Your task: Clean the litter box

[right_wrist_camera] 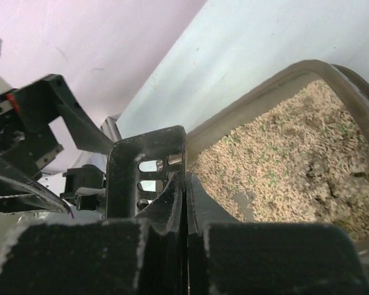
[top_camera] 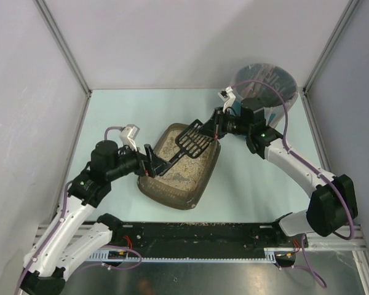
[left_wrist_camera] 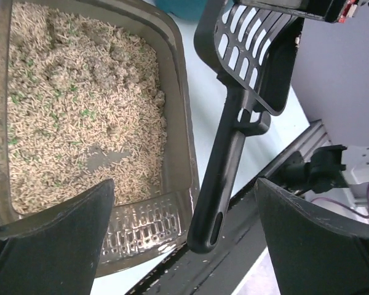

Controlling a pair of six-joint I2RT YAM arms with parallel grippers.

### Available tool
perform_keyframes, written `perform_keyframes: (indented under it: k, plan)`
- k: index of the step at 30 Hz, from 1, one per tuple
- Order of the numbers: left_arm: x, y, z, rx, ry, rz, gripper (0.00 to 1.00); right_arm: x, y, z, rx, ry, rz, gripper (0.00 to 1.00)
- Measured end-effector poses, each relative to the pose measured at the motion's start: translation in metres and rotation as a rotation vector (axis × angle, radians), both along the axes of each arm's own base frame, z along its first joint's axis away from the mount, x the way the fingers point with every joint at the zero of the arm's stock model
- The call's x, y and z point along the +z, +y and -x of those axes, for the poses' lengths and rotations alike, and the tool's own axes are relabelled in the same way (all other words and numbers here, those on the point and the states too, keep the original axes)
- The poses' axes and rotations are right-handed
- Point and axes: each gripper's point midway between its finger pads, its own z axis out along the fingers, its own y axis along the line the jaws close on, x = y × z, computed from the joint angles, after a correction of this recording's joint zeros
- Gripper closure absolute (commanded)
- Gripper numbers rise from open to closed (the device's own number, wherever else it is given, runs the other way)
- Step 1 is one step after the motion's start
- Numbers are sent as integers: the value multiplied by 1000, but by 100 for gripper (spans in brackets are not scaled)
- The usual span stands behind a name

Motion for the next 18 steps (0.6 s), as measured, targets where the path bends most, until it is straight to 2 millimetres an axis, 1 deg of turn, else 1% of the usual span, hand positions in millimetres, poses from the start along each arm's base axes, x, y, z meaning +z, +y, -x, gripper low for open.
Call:
perform_keyframes:
  k: [2,5,6,8,9,12,13,16,17,18]
  plan:
    - [-3,-1,1,-8,42,33,1,4,2,0,6,-8,-22,100]
    - [-9,-10,6,-57,98,66,9,8,5,1,11,-18,-41,100]
    - [-10,-14,8,-80,117,74,17,10,6,2,15,-23,-45,100]
    - [-13,-20,10,-119,149,89,28,11,8,3,19,-28,-47,100]
    - [-13,-22,11,-131,161,94,38,11,9,3,20,-29,-47,100]
    - [-13,-26,14,-156,180,108,52,10,10,5,25,-31,-44,100]
    - [-12,-27,15,-168,178,115,53,9,10,4,24,-33,-42,100]
    - [-7,-30,16,-185,172,133,64,9,10,5,26,-35,-40,100]
    - [-5,-31,16,-189,170,140,72,8,10,5,27,-35,-39,100]
    - [-4,-31,16,-193,168,146,76,7,10,5,27,-35,-37,100]
